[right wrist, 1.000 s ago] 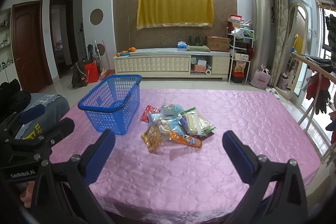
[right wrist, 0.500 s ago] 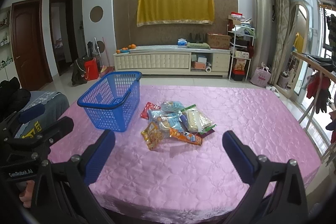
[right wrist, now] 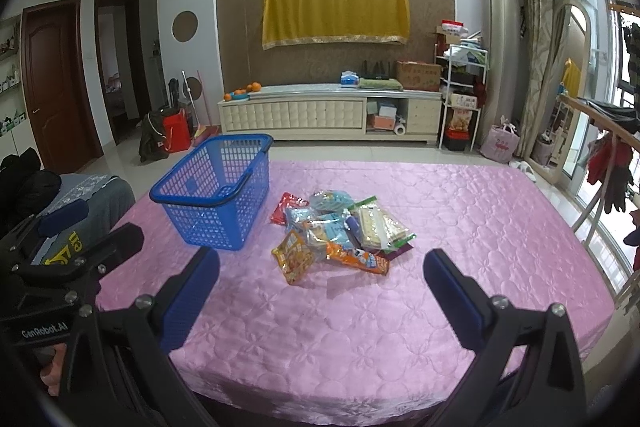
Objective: Organize snacks
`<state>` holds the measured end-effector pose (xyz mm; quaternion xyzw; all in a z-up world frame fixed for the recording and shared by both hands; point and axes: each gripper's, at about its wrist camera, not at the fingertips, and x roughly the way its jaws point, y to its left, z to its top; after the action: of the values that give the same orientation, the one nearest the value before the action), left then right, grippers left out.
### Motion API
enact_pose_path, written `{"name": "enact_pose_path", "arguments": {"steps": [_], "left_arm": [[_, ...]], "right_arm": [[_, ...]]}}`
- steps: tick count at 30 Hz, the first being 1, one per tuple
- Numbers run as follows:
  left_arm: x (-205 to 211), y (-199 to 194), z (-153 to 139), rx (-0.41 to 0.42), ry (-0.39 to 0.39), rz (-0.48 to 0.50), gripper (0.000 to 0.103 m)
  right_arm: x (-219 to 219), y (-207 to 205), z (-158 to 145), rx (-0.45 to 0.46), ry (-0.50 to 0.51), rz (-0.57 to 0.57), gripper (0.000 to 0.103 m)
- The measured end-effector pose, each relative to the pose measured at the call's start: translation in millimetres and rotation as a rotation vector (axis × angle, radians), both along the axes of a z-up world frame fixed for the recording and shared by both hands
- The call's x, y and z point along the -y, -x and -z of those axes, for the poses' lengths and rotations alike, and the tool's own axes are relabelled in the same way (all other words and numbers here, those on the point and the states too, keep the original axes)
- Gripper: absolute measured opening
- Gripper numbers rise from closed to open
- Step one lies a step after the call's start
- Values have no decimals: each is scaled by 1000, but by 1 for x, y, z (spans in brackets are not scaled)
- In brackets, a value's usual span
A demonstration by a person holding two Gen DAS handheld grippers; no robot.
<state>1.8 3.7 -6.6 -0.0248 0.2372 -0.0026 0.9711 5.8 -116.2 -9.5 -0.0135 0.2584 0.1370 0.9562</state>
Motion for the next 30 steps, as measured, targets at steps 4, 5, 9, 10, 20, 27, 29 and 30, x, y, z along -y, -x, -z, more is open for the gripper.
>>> {"name": "enact_pose_path", "arguments": {"steps": [4,5,9,10,20,27,29,30], "left_arm": [[-1,1,-1,2,-2,-2,103],[-1,1,-1,4,-1,-3,103],[-3,-1,-4,7,1,-2,103],[-3,-2,-5,7,2,-2,103],[7,-36,-12,-14,-16,-4,103],[17,-87,3,-124,-7,-2,103],[20,-104,11,-167,11,1,103],[22,-114,16,-189,20,3,103]], "right_arm": [[0,-1,1,1,0,-1,103],[0,-1,0,1,-1,-1,103],[0,-1,0,5,-4,-1,103],[-1,-2,-1,7,-6,-2,103],[4,-25,-10,17,-6,-10,103],[23,-69,2,-47,-17,-1,103],[28,-83,9,-72,-14,3,103],[30,-91,13,-87,-12,4,103]]}}
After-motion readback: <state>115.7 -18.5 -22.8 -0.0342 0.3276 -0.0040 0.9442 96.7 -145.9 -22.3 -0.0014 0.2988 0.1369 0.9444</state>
